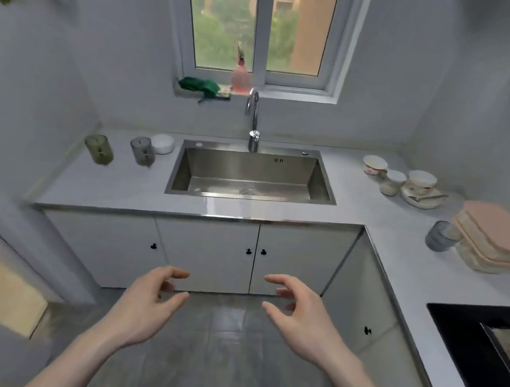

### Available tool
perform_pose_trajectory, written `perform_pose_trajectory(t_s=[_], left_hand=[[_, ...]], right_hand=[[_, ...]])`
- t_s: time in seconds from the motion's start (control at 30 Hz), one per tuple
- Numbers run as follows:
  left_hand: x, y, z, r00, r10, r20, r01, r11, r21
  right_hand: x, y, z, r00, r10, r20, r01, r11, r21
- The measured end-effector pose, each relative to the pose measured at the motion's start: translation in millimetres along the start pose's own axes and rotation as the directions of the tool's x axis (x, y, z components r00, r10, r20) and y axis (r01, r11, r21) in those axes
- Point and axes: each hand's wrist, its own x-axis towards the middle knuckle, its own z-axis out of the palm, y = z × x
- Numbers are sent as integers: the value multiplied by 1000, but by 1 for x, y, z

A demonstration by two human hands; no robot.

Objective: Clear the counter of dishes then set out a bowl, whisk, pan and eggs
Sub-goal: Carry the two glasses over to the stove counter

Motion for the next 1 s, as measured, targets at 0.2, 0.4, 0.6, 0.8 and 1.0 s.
perform_pose_trajectory(t_s=[0.2, 0.4, 0.6, 0.8, 1.0], left_hand=[[35, -44, -30, 993, -97, -71, 95, 995, -37], [93, -78, -66, 966, -200, -164, 198, 980, -32], [182, -78, -107, 938, -265, -223, 265, 964, -34], [256, -76, -125, 927, -269, -260, 262, 963, -62], [288, -109, -135, 899, -346, -270, 329, 938, -106]], right_hand=[[89, -22, 31, 992, -33, 121, 31, 999, 18], [196, -41, 65, 967, -95, 235, 83, 995, 61], [302, -64, 68, 946, -154, 287, 134, 987, 89], [395, -84, 73, 925, -177, 335, 157, 984, 87], [449, -106, 90, 898, -179, 402, 156, 984, 90]])
